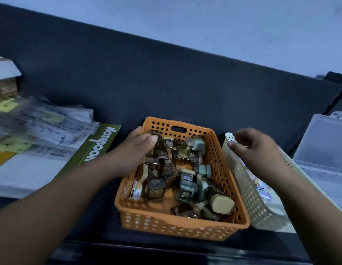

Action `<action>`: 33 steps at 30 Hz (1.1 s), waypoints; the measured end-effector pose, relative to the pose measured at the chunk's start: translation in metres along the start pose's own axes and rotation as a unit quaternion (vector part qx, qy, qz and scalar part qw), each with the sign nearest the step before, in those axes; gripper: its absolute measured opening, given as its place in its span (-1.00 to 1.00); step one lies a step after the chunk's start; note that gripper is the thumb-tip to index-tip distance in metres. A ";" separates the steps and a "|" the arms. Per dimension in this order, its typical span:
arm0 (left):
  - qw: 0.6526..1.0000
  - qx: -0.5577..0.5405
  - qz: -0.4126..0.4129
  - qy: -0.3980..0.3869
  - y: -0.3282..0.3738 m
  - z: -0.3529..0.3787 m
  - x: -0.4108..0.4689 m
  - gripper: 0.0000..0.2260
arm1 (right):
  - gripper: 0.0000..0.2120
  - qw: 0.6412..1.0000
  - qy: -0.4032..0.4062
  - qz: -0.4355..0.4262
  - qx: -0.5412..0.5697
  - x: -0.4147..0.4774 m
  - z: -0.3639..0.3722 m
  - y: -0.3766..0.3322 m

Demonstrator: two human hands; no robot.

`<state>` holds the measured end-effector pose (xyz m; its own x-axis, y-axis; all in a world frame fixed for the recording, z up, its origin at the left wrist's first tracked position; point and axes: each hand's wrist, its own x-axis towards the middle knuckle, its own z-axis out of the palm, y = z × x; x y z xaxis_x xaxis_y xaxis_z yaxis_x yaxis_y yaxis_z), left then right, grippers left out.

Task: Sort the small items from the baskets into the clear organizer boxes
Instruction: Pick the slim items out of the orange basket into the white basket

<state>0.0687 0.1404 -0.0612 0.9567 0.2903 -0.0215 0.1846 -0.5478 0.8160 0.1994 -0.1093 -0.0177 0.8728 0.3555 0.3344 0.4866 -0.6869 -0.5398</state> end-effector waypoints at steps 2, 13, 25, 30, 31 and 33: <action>1.000 0.006 -0.005 -0.001 0.000 0.000 0.000 -0.51 | -0.87 0.991 -0.082 -0.094 0.044 -0.010 0.007 -0.033; 1.000 0.006 -0.007 0.010 -0.006 0.000 0.001 -0.47 | -0.55 0.814 -0.371 -0.402 -0.198 -0.028 0.097 -0.093; 1.000 -0.022 0.003 0.002 -0.007 0.003 -0.002 -0.46 | -0.68 0.855 -0.403 -0.263 -0.193 -0.034 0.108 -0.110; 0.999 -0.033 0.006 0.000 -0.006 -0.001 0.000 -0.47 | -0.57 0.856 -0.376 -0.259 -0.240 -0.030 0.124 -0.110; 0.999 -0.033 0.004 0.000 -0.007 0.000 0.000 -0.46 | -0.56 0.856 -0.378 -0.256 -0.244 -0.029 0.126 -0.108; 0.999 -0.032 0.001 0.001 -0.009 0.000 0.000 -0.46 | -0.57 0.862 -0.383 -0.241 -0.228 -0.027 0.126 -0.105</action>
<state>0.0672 0.1453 -0.0687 0.9567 0.2904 -0.0197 0.1685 -0.4972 0.8511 0.1293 0.0337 -0.0674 0.4281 0.8634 -0.2670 0.8862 -0.4589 -0.0633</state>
